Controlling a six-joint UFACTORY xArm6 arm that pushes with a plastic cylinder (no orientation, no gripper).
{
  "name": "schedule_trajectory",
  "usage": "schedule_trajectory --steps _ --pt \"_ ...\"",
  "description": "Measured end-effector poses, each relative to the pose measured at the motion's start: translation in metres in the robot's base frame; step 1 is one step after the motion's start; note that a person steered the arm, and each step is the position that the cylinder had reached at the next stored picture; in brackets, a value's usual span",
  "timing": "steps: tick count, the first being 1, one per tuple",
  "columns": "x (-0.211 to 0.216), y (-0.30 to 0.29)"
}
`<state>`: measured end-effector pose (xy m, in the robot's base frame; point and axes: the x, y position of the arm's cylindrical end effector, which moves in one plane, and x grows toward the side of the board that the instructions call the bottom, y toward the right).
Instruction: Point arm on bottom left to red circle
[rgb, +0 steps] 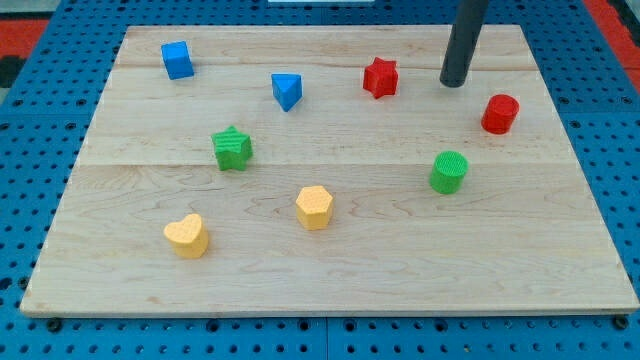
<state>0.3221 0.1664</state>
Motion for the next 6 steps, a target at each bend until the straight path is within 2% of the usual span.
schedule_trajectory --steps 1,2,3,6 --pt "0.041 -0.036" --pt "0.064 -0.110" --pt "0.053 -0.144" --pt "0.053 -0.097"
